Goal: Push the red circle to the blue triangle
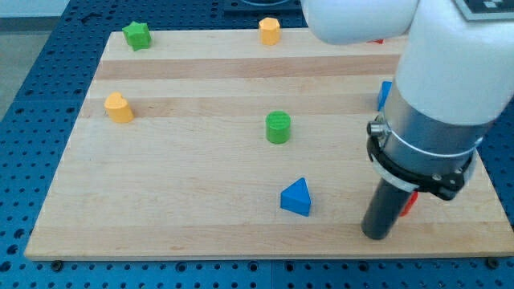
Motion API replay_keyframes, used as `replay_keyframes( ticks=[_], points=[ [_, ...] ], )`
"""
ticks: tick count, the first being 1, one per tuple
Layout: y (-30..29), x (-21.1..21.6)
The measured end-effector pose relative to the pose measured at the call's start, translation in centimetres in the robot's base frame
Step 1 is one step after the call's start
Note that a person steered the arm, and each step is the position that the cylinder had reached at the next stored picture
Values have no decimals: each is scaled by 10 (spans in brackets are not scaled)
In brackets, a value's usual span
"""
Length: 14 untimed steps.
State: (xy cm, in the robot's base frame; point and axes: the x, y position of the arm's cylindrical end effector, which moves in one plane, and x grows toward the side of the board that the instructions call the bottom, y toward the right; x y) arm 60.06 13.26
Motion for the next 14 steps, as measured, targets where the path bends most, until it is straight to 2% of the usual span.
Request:
replay_keyframes(
  ticks=[2, 3, 6, 7, 8, 9, 14],
  points=[
    [77, 3],
    [77, 3],
    [26, -26],
    [51, -26],
    [104, -27],
    [109, -34],
    [2, -75]
  ],
)
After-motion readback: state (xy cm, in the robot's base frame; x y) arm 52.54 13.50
